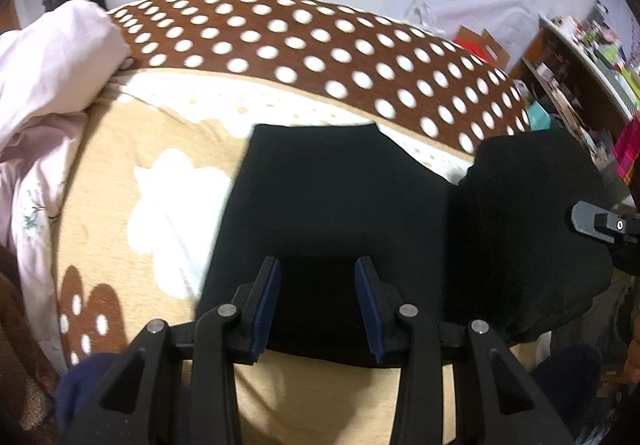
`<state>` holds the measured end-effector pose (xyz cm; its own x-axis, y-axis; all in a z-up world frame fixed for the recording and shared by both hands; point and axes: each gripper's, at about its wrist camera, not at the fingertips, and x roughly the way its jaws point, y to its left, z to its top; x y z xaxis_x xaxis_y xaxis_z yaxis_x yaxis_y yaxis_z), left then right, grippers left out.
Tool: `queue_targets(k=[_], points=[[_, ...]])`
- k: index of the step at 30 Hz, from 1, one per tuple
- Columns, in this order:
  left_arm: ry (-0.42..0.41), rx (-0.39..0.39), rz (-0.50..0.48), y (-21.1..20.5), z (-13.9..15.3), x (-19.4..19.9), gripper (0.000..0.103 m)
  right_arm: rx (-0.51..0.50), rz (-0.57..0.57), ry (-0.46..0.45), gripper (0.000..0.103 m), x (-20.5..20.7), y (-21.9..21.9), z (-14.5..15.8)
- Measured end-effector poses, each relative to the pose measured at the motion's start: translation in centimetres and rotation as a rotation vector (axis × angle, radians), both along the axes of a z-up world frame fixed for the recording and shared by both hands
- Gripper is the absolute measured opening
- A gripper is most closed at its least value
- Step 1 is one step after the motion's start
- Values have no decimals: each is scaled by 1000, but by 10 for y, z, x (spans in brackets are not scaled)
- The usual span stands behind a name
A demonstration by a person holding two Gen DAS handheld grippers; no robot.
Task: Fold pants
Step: 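Lift the gripped side with the right gripper, fold it over, release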
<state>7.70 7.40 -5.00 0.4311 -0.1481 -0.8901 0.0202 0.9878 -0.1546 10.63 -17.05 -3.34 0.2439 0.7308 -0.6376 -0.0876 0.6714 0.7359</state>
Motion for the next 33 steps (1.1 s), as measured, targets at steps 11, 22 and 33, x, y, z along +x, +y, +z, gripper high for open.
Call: queue_targets(k=[11, 22, 33], points=[[-3, -5, 111, 57, -3, 3, 41, -40, 166, 105, 16, 41, 112, -55], [10, -27, 154, 80, -12, 8, 41, 0, 215, 88, 30, 47, 151, -68], [66, -105, -4, 29, -20, 10, 41, -62, 35, 112, 30, 14, 60, -82]])
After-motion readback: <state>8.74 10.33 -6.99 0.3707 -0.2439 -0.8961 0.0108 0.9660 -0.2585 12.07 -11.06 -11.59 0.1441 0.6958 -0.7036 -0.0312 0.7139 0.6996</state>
